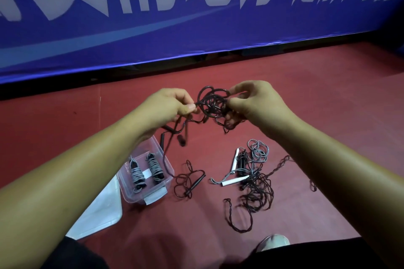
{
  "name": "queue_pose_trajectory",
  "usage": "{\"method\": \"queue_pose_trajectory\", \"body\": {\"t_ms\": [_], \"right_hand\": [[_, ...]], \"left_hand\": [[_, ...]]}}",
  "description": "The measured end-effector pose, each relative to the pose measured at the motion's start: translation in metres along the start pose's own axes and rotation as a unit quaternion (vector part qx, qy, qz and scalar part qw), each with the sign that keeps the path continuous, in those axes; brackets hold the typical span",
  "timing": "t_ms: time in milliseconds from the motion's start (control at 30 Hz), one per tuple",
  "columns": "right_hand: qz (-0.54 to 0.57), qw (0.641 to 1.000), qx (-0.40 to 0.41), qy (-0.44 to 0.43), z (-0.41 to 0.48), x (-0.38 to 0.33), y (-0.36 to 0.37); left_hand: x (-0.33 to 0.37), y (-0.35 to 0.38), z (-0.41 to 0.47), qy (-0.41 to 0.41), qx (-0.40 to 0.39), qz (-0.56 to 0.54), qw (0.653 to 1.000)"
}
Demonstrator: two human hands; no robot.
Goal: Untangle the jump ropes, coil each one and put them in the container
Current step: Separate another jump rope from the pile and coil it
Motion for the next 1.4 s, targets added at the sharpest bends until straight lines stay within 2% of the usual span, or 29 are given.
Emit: {"method": "queue_pose_trajectory", "body": {"t_ms": [100,167,233,300,433,567,633,733,800,867,900,967,1033,1133,1167,1233,1300,1367,1400], "right_hand": [[-0.073,0.997,0.008,-0.038,-0.003,-0.005,0.0],[-0.115,0.991,-0.014,-0.059,-0.005,-0.008,0.002],[-0.156,0.984,-0.02,-0.086,-0.006,-0.01,0.005],[-0.2,0.973,-0.021,-0.108,-0.005,-0.009,0.009],[-0.227,0.966,0.007,-0.123,-0.002,-0.01,0.009],[-0.16,0.976,0.043,-0.144,-0.005,-0.008,0.011],[-0.11,0.986,0.036,-0.121,-0.004,-0.005,0.012],[0.053,0.997,-0.017,-0.055,-0.001,-0.002,0.014],[0.157,0.986,-0.055,-0.016,0.0,-0.001,0.016],[0.167,0.984,-0.066,-0.002,-0.001,-0.001,0.016],[0.156,0.985,-0.07,-0.003,-0.001,-0.002,0.015],[0.149,0.985,-0.083,-0.012,0.0,-0.002,0.011],[0.156,0.982,-0.1,-0.028,-0.001,-0.003,0.007],[0.131,0.982,-0.125,-0.046,-0.003,-0.002,0.005],[0.117,0.985,-0.117,-0.053,-0.002,-0.002,0.005],[0.125,0.987,-0.068,-0.069,0.0,-0.006,0.001],[0.221,0.972,-0.019,-0.084,0.003,-0.01,-0.007],[0.29,0.953,-0.042,-0.081,0.005,-0.012,-0.016],[0.264,0.959,-0.072,-0.068,0.004,-0.012,-0.019]], "left_hand": [[0.0,0.005,-0.003,0.019,-0.043,-0.074,0.996],[0.002,0.008,-0.004,0.047,-0.056,-0.04,0.997],[0.006,0.01,-0.005,0.091,-0.024,0.035,0.995],[0.007,0.008,-0.002,0.093,0.039,0.01,0.995],[0.002,0.001,0.003,-0.005,0.151,-0.144,0.978],[-0.007,-0.005,0.005,-0.103,0.147,-0.347,0.92],[-0.011,-0.003,0.007,-0.13,0.134,-0.377,0.907],[-0.016,0.004,0.007,-0.159,0.084,-0.293,0.939],[-0.019,0.008,0.004,-0.157,0.052,-0.154,0.974],[-0.017,0.006,0.001,-0.101,0.058,0.042,0.992],[-0.014,0.006,0.0,-0.046,0.065,0.09,0.993],[-0.01,0.004,0.0,0.052,0.038,0.033,0.997],[-0.011,0.004,0.0,0.077,-0.011,-0.012,0.997],[-0.017,0.003,-0.001,0.104,-0.061,0.113,0.986],[-0.019,0.004,-0.001,0.094,-0.065,0.117,0.986],[-0.023,0.002,0.0,0.061,-0.048,0.066,0.995],[-0.028,-0.002,0.004,-0.005,0.001,-0.069,0.998],[-0.031,-0.004,0.009,-0.079,0.047,-0.223,0.97],[-0.031,-0.005,0.011,-0.098,0.069,-0.261,0.958]]}}
Point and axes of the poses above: each hand's wrist, its own z-axis towards the middle knuckle, its own y-axis out of the palm, x = y × z, the point moved 1 cm from there along z, towards the middle knuckle, and after that the axes turned 7 degrees about -x, right-handed, at the moved point
